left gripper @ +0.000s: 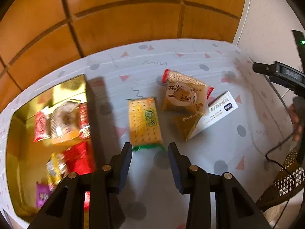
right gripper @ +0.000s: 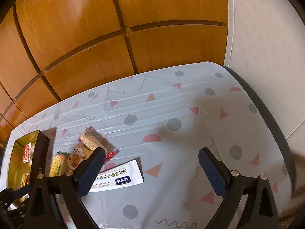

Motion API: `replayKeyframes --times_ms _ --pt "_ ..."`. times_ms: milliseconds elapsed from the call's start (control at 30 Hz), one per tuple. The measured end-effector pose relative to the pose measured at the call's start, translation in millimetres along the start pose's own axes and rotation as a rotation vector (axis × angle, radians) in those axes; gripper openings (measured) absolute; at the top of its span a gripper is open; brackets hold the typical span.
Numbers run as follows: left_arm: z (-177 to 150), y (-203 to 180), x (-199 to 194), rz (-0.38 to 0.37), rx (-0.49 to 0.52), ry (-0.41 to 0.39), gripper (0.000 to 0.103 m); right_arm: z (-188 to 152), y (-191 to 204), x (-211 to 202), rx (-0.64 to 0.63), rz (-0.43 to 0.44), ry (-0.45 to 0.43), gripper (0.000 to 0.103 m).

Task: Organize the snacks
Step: 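Grasp the yellow WEIDAN cracker packet with the left tool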

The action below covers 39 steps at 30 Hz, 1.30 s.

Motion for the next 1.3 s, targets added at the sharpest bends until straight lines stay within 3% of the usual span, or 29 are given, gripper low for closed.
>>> replayKeyframes --times_ms 133,533,733,800,1300 --pt "12 -3 23 0.011 -0.007 0.041 0.053 0 2 2 -0.005 0.012 0.011 0.099" --pt "47 -3 80 0.071 -0.023 0.085 0.054 1 5 -1 -0.011 0.042 -0.003 0.1" --pt "50 -1 85 0.052 -0.045 0.078 0.053 1 6 -1 -0.009 0.05 -0.005 0.1" --pt "45 -2 82 0.045 -0.044 0.071 0.048 1 5 -2 -0.006 0.05 -0.007 0.1" --pt "-65 -24 20 -0.054 0.053 -0.02 0.048 -4 9 9 -0.032 0.05 0.051 0.1"
Point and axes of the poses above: each gripper's, at about its wrist camera, not at the fingertips, and x roughly the way its jaws point, y to its left, z to its top, the point moved 3 cm from there along x, roughly the way its jaws point, and after that the axes turned 15 degrees about -x, right-handed, at the moved point
